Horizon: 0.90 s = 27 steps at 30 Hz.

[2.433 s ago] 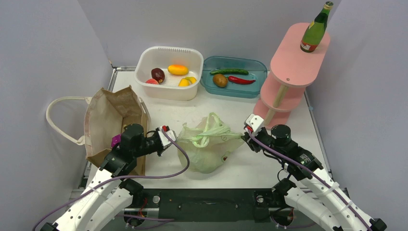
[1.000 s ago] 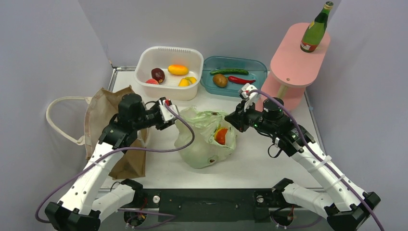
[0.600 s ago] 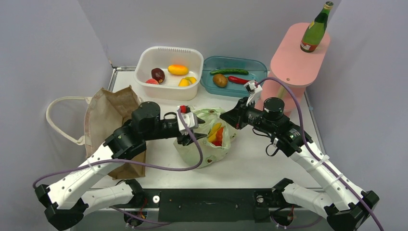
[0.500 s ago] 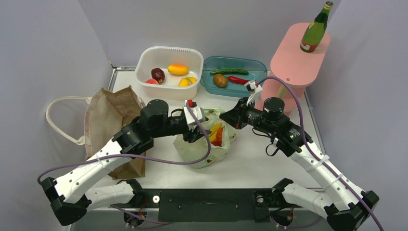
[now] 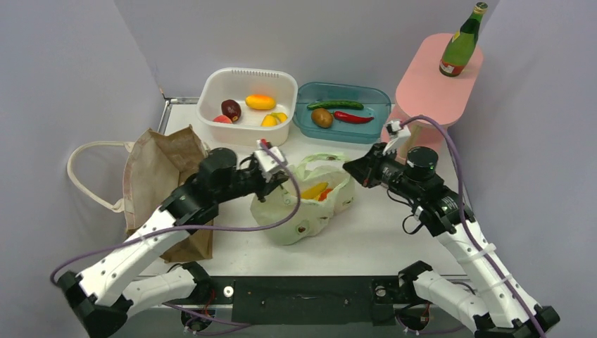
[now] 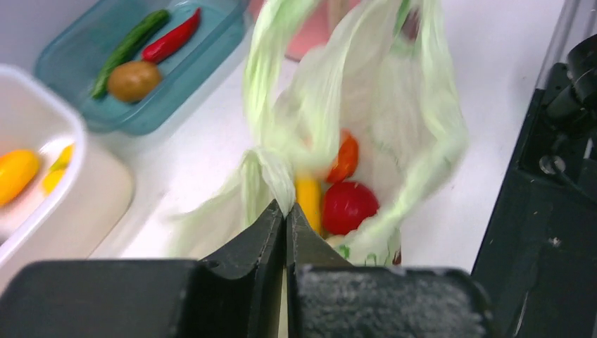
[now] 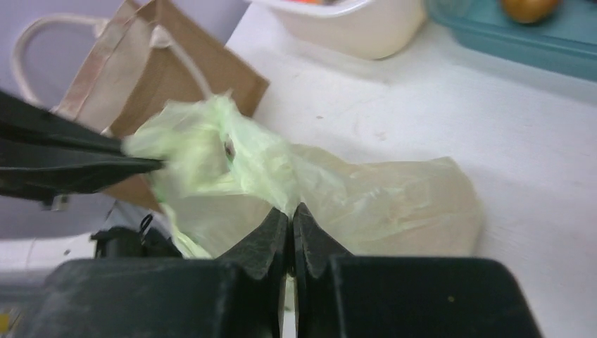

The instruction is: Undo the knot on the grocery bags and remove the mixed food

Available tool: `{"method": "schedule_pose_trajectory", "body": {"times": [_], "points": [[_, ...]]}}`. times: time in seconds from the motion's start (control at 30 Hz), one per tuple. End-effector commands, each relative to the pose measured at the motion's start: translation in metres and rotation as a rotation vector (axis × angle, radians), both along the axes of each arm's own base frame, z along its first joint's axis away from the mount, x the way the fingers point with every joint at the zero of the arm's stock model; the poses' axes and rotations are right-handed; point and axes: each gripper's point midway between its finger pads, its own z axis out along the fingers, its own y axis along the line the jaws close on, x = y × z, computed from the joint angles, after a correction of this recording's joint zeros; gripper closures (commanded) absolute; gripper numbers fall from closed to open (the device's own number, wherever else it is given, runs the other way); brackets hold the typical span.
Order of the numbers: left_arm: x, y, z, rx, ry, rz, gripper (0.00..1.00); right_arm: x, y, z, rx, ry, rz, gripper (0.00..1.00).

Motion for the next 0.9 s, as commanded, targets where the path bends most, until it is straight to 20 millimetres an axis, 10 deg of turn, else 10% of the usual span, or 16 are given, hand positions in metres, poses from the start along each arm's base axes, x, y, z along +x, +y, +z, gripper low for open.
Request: {"method": "schedule_pose_trajectory", "body": {"times": [0.0, 0.27, 0.43, 0.53, 0.63, 0.87], "points": [[-0.027, 0.058, -0.004, 0.04, -0.038, 0.006, 1.0, 0.015, -0.059, -0.018, -0.075, 0.014, -0.222, 1.0], [-0.071, 0.134, -0.133, 0.499, -0.003, -0.103, 1.0, 0.001, -0.093, -0.1, -0.259, 0.254, -0.3, 1.0], [-0.096, 0.142, -0.163, 0.618, -0.02, -0.278, 1.0, -0.019, -0.091, -0.126, -0.369, 0.311, -0.202, 1.0], [-0.1, 0.127, -0.153, 0.581, -0.047, -0.304, 1.0, -0.03, -0.077, -0.102, -0.396, 0.201, -0.065, 0.81], [-0.106, 0.112, -0.125, 0.482, -0.053, -0.321, 0.95, -0.042, -0.068, -0.064, -0.439, 0.007, 0.057, 0.41], [-0.103, 0.096, -0.086, 0.342, -0.077, -0.283, 0.92, -0.069, -0.062, 0.036, -0.415, -0.346, 0.175, 0.2]]}}
